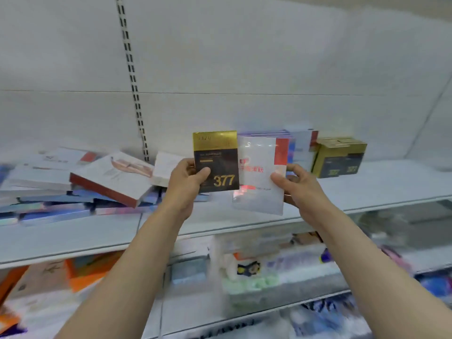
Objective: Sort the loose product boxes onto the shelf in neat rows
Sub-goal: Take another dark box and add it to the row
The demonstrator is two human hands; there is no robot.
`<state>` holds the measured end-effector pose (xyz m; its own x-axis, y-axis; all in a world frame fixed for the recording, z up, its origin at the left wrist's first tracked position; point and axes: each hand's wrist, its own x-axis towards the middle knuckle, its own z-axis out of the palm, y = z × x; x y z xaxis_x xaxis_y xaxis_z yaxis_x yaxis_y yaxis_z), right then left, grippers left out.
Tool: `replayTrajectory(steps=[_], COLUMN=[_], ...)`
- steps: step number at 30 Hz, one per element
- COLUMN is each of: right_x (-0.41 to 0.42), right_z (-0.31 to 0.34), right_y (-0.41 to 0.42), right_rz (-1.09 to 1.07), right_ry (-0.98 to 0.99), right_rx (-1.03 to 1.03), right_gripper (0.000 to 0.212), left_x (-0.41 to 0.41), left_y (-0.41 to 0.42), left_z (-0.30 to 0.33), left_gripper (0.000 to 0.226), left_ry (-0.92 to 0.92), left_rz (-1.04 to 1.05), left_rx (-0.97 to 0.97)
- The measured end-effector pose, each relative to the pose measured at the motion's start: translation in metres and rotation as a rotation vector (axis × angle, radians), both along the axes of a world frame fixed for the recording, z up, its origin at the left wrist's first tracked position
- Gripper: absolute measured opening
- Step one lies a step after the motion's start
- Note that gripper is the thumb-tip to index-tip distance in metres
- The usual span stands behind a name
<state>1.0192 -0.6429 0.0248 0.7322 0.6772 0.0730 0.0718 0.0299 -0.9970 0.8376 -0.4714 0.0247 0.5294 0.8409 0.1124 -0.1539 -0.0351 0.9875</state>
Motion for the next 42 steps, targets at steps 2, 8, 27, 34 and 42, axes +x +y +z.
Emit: replayTrajectory(steps=[2,8,27,34,42], right_x=[0.03,0.11,0.301,0.324,0.353], right_z=[-0.007,-0.029,-0.029,0.007,0.021], right_y=[-0.028,-0.082,-0.005,0.015,0.055], right_rz=[-0.043,-0.156,-0.082,-0.006,0.08], right_ry=[0.0,0.0,-0.427,-0.856,-0.941], right_rx=[-0.023,-0.061,-0.282,-0.277,-0.31], right_gripper=[0.029,0.035,0.063,0.053,0.035], left_x=[0.034,0.121,0.275,0.284,0.281], left_y=[-0.02,-0.049,-0.015,-0.014,-0.019], left_z=[-0.003,-0.006,-0.008,-0.015,-0.017], left_gripper=[0.015,0.023,0.026,0.027,0.025], left_ry=[0.005,0.013,0.109,0.119,0.124], left_rz=[-0.016,-0.042,0.055,0.112,0.211], left_rx=[0.013,0.097,0.103,0.125,0.106])
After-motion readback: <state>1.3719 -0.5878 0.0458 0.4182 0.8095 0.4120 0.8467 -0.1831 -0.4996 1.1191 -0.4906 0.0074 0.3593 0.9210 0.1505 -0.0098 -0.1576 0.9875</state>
